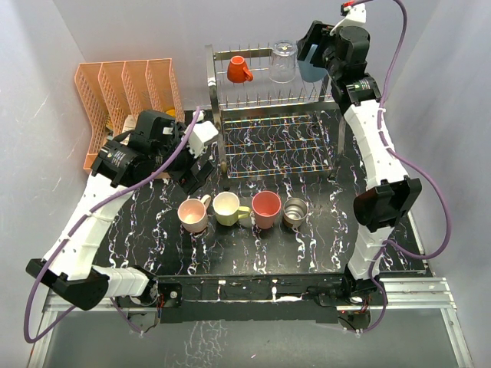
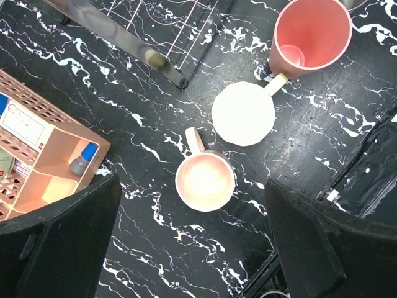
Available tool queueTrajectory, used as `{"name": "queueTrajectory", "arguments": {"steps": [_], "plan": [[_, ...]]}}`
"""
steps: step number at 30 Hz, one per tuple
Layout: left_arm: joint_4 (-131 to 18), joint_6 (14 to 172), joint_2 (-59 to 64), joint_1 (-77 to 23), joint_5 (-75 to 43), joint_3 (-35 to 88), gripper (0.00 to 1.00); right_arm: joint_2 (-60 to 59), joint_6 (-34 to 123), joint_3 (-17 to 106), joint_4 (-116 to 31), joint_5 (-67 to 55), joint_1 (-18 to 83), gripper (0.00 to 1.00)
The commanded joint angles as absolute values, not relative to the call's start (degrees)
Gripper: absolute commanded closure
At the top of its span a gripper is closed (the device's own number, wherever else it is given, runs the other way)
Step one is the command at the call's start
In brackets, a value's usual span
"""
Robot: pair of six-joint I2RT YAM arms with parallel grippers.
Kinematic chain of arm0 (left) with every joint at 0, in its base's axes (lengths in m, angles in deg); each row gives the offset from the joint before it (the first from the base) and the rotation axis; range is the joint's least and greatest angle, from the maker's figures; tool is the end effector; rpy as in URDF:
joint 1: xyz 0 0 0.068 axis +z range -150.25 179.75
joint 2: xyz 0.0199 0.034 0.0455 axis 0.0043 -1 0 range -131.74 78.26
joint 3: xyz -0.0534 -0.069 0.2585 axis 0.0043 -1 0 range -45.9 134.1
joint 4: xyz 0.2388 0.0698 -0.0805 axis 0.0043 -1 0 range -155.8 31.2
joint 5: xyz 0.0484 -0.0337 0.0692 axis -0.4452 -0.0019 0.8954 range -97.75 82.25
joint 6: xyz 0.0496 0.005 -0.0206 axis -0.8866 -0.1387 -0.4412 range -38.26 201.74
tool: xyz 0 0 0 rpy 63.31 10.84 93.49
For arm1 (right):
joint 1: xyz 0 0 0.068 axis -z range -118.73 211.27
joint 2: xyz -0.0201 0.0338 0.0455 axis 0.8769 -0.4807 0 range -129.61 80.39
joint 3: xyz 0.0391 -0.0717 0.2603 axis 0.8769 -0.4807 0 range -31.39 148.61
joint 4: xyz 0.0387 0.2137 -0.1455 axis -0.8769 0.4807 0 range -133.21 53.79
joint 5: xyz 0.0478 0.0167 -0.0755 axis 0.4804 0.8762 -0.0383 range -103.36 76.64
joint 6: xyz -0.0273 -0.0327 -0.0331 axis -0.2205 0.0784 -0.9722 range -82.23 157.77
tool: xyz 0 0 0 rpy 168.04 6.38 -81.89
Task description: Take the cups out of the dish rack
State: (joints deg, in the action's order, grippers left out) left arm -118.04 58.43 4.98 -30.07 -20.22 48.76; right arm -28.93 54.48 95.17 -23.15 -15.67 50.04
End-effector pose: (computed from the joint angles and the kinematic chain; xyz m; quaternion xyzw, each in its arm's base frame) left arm 0.2012 -0.1242 0.4447 0.4421 0.7773 -0.1222 0.4306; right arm 0.4249 0.0829 0.4872 0.0485 0.7226 0.1523 0.6726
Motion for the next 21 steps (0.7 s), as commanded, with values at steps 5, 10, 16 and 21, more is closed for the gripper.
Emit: {"name": "queueTrajectory", "arguments": {"steps": [5,10,16,21], "plan": [[-118.1,58.7,6.3,-29.9,-19.6,49.8,0.03,-27.8,53.5,95.7,-17.6,-19.1,49.3,0.21],[-118.1,58.7,6.1,-29.9,-19.6,50.0,0.03,-27.1,50.2,92.7,-17.4,-22.5,49.3,0.14],[-118.0,58.7,6.0,-29.9,-19.6,49.8,0.03,-25.2,49.0,89.6,-20.0,-24.1,49.5,0.04],[-118.1,58.8,6.2,-29.9,-19.4,49.7,0.03,-24.1,51.8,90.6,-21.2,-22.6,50.8,0.03]]}}
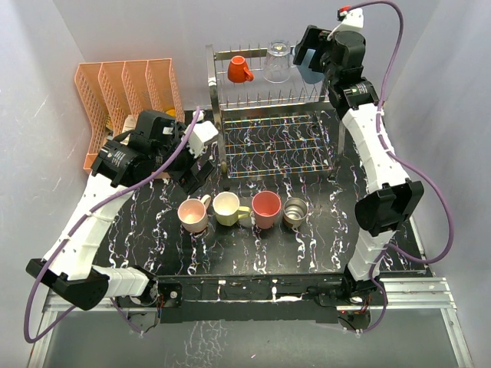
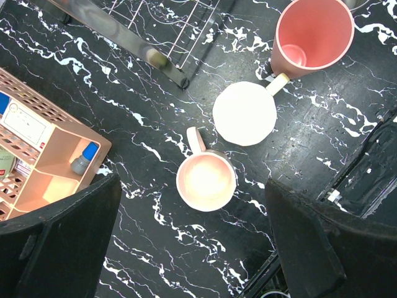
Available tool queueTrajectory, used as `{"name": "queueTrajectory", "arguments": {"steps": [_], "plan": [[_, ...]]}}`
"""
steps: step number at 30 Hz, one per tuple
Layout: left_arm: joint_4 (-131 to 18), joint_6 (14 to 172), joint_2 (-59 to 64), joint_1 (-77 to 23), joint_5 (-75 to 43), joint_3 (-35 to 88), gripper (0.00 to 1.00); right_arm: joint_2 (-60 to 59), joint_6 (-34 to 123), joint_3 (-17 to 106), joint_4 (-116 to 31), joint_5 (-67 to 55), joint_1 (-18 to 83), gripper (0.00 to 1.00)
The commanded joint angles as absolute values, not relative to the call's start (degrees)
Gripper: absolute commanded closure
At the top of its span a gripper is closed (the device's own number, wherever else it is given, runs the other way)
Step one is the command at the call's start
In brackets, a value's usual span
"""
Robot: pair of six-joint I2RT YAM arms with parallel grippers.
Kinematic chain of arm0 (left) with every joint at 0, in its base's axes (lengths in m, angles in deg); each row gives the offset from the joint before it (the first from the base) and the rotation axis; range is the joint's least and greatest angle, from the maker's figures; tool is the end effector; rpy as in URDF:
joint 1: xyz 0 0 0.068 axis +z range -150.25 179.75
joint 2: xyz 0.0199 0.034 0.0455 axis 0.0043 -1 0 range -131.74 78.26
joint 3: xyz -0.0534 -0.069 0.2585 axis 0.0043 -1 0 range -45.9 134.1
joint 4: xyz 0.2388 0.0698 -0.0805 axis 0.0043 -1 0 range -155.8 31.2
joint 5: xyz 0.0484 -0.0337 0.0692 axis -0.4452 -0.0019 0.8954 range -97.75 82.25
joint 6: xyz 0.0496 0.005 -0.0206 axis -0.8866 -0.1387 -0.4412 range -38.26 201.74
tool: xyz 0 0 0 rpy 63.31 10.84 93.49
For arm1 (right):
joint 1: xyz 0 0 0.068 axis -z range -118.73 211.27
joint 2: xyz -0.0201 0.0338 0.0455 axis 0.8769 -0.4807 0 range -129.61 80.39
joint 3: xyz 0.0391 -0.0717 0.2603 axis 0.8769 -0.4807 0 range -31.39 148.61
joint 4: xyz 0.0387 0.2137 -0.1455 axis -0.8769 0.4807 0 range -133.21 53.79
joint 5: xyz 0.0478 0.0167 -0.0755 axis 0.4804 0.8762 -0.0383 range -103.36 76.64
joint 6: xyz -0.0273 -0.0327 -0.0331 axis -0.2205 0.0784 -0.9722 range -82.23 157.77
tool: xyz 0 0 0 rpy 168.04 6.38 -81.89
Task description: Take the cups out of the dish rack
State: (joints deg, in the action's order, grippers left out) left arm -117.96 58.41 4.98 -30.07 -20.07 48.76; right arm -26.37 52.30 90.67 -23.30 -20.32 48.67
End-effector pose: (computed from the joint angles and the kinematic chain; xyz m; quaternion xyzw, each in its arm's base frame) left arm 0.2013 -0.1241 0.4449 0.4417 0.7773 -0.1210 0.4314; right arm 0.4163 0.0886 0.4800 0.0536 0.7327 0.1154 0.6685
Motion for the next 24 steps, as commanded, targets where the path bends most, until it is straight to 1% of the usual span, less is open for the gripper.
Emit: {"name": "queueTrajectory", "arguments": {"steps": [1,8,11,15,18,20,24], "plan": [[-118.1,58.8,6.3,-29.9,-19.4,49.7,0.03,-24.0,52.4,91.2,-21.1,-22.4,51.1,0.03],[-118.3,58.5,7.3,-29.9,-19.4,49.2,0.03,-24.5,54.9,93.5,-19.6,-24.6,52.7,0.05],[-118.3,58.4,7.6,-29.9,-19.3,49.0,0.03,-23.2,56.1,92.3,-20.0,-25.4,53.3,0.05],[-118.3,58.4,7.9,-29.9,-19.5,48.6,0.03,-20.2,56.2,89.6,-23.9,-22.6,53.5,0.04],[-118.2,58.4,8.2,-29.9,-19.6,48.2,0.03,-20.0,56.2,90.5,-24.5,-21.1,53.6,0.02],[-118.2,58.4,8.4,-29.9,-19.8,47.9,0.03,-17.6,56.5,90.5,-25.6,-20.2,53.5,0.02],[-118.2,58.3,8.8,-29.9,-19.8,47.7,0.03,-16.8,56.2,91.4,-26.0,-18.7,53.6,0.02]]}}
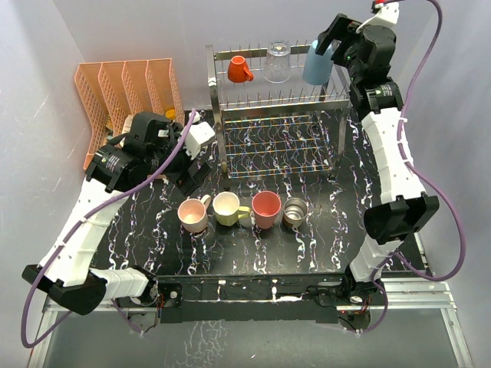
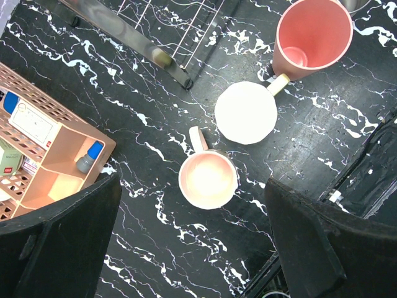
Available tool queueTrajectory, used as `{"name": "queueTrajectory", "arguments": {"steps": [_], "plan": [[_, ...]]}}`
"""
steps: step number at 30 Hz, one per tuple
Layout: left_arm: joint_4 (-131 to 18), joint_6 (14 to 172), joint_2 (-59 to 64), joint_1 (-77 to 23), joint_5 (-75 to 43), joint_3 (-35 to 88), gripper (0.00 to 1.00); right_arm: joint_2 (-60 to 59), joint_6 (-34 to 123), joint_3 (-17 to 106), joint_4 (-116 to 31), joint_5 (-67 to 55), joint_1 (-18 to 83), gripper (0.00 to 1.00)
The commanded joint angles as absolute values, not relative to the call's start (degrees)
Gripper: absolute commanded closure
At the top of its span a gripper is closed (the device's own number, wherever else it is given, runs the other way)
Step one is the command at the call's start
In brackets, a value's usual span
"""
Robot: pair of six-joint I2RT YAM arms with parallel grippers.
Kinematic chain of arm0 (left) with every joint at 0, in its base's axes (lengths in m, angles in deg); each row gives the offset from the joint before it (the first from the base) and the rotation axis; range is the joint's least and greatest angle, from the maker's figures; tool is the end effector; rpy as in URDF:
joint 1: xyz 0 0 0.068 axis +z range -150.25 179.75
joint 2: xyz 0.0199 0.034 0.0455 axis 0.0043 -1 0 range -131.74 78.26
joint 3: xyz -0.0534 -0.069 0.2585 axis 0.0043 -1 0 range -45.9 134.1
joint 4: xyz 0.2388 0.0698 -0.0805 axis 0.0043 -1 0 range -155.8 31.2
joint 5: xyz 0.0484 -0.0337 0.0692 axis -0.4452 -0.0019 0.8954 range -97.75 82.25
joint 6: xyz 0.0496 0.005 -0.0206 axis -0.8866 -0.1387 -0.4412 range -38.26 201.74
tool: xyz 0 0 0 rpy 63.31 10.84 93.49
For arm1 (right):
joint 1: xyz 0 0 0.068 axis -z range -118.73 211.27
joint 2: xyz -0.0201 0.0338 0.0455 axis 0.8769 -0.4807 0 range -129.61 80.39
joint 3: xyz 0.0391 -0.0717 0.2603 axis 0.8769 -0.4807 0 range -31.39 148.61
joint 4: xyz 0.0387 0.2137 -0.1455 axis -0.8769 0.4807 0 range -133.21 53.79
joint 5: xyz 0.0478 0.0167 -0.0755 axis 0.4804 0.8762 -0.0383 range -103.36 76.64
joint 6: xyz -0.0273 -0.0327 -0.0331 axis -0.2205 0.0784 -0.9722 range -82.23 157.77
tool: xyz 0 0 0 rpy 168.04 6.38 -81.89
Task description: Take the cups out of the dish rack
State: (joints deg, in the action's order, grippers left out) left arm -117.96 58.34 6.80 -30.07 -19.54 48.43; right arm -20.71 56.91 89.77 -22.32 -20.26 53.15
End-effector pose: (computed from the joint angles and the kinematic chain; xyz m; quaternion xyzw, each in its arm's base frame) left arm 0.1927 -0.1189 0.4498 0.4390 0.7726 -0.1167 0.4435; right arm 0.3864 0.0508 0.5114 0.1103 0.7035 0.1235 0.6911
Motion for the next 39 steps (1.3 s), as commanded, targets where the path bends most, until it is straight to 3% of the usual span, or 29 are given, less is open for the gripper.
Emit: {"name": "queueTrajectory", "arguments": {"steps": [1,10,23,30,33,39], "plan": [[-118.1,58.3,8.8,-29.9,-19.8,47.7,0.03,-17.1,56.0,92.1,-25.1,-18.6,53.6,0.02],[-117.7,58.4,8.4,-29.9,-20.1,47.8,0.03,-19.3,51.6,93.1,-18.9,-23.0,51.4,0.02],[-117.8,58.1,8.6,-29.9,-19.9,47.3,0.03,-27.3,42.6,95.9,-18.3,-41.6,44.7,0.03],[-117.8,58.0,8.3,-29.9,-20.0,47.5,0.03,-29.6,41.6,97.2,-20.1,-42.3,44.6,0.07],[-117.9,58.1,8.2,-29.9,-20.0,47.5,0.03,-29.6,41.6,97.1,-21.5,-41.3,44.6,0.15],[-117.7,57.9,7.8,-29.9,-20.0,48.2,0.03,-27.5,42.7,95.9,-24.2,-37.9,44.6,0.43]]}}
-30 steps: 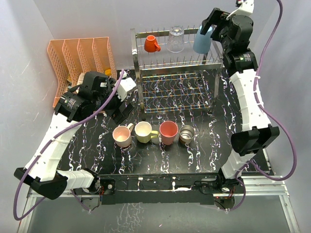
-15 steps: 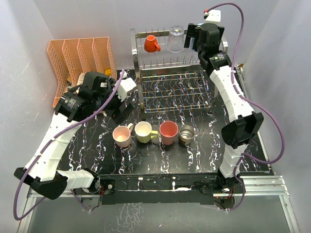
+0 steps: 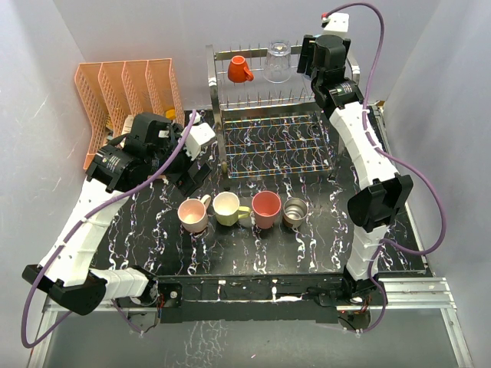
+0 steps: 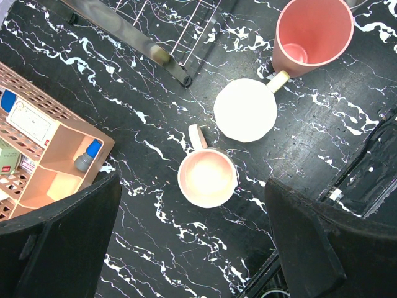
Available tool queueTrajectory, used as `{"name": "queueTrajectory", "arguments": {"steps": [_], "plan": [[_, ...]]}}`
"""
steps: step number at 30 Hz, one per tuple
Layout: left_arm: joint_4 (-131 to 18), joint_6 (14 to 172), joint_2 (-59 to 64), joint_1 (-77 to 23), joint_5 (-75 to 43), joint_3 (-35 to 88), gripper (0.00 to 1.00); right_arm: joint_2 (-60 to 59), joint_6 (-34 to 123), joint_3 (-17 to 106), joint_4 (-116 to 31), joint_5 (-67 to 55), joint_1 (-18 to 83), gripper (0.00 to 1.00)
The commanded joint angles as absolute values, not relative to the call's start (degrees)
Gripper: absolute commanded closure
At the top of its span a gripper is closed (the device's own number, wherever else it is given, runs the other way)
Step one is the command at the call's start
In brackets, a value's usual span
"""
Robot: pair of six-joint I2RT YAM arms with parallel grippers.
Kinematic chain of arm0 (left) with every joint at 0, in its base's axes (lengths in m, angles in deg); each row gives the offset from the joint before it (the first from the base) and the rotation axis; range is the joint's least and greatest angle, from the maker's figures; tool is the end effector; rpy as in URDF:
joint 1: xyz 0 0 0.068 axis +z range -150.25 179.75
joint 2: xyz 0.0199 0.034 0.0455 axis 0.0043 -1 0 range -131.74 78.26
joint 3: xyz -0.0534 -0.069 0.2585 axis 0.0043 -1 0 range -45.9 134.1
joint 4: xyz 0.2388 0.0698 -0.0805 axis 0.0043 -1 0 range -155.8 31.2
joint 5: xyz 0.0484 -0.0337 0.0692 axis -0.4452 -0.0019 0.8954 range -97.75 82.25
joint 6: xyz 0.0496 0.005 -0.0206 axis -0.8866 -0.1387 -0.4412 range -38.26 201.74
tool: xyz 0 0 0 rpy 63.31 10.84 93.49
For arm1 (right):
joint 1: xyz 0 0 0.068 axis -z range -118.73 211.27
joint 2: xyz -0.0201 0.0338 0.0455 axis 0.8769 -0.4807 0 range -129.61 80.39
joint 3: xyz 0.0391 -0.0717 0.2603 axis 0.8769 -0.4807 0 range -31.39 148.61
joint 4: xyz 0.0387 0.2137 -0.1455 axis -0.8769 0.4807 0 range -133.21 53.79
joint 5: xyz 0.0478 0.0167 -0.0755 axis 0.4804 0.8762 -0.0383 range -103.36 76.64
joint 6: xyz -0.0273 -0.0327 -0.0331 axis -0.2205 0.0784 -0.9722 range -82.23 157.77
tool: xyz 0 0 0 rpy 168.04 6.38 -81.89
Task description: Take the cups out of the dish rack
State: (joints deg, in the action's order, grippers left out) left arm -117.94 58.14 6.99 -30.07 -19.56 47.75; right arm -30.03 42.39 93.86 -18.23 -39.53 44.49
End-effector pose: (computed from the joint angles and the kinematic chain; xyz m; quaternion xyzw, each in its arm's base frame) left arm 0.1926 -0.1188 0.4471 0.4409 0.7736 -0.1160 0.4400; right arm 0.4237 0.1114 0.4630 0.0654 0.7581 -0.0545 0.6466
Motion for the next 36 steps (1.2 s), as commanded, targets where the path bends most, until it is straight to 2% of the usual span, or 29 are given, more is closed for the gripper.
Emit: {"name": "queueTrajectory", "arguments": {"steps": [1,5,13,24,27,31,36], "plan": [[-117.5,57.8,7.7,-29.8,-20.3,48.4,0.03,-27.1,42.9,95.8,-24.5,-37.2,44.6,0.47],[-116.0,57.6,8.0,-29.9,-21.4,48.7,0.03,-25.0,44.2,96.4,-25.3,-35.3,44.6,0.55],[-104.5,54.6,12.6,-29.9,-25.3,42.5,0.03,-14.9,49.4,93.7,-23.7,-31.5,44.6,0.61],[-83.5,51.5,12.2,-30.8,-30.0,35.4,0.04,13.7,70.4,64.3,-17.3,-16.6,44.6,0.63],[-79.6,49.0,11.7,-35.0,-30.1,34.1,0.05,20.4,77.0,56.9,-15.0,-12.9,44.6,0.65],[-75.2,40.0,12.0,-45.9,-24.6,30.7,0.05,26.8,85.3,48.5,-11.0,-6.4,44.6,0.68],[-65.7,30.7,11.2,-54.2,-19.7,26.6,0.07,32.4,97.5,37.9,-13.2,0.8,44.6,0.7]]}}
